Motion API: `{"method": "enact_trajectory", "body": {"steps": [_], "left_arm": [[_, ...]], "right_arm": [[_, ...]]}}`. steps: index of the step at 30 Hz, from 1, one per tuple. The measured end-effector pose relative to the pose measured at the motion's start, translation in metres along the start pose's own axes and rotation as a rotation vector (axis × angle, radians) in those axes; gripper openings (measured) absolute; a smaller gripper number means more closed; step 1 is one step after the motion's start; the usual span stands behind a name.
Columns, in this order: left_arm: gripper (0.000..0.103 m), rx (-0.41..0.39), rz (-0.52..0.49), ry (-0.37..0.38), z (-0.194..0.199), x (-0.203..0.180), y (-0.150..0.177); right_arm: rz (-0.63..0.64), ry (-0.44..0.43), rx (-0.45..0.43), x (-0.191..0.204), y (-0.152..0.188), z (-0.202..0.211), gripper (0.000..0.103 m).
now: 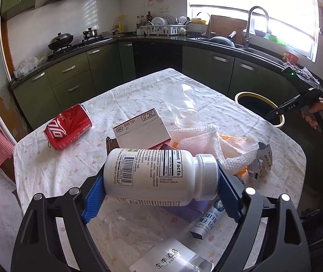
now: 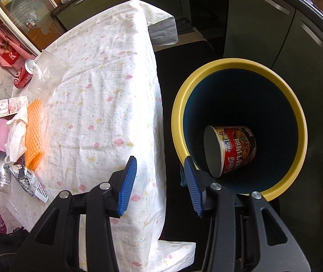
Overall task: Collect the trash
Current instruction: 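Grasp the white pill bottle with the left tool and lift it, then carry the pill bottle over the bin and open the left tool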
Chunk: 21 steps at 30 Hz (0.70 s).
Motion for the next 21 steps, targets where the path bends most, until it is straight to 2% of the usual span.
{"method": "enact_trajectory", "body": {"steps": [5,9,14,18,21], "left_arm": [[0.084,-0.015,-0.043,-0.018,0.017,-0.017,-0.008],[0.084,-0.037,-0.109,0.022,0.029,-0.049,-0.034],[0.084,-0.035,-0.186,0.189,0.007,-0.114,-0.088],[0.084,0.0,-0.244,0.323,-0.036,-0.177,-0.13],[0.084,0.048,-0.267,0.396,-0.077,-0.221,-0.154]], "right_arm": [[-0.023,-0.005,-0.047,-0.007,0.013,0.013,0.042],[-0.051,0.017,-0.093,-0.02,0.031,0.029,0.042],[-0.116,0.061,-0.158,-0.053,0.059,0.055,0.043],[-0.176,0.092,-0.204,-0.084,0.084,0.074,0.045],[-0.217,0.1,-0.229,-0.105,0.102,0.081,0.045]]}}
Point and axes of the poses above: each gripper's, at about its wrist camera, not at the fingertips, and z roughly against the way its jaws point, x to its left, y to its underside, the point moved 2 cm from there along -z, roughly the way its jaws point, and after that the axes turned 6 degrees about y, right-handed, at the moved point
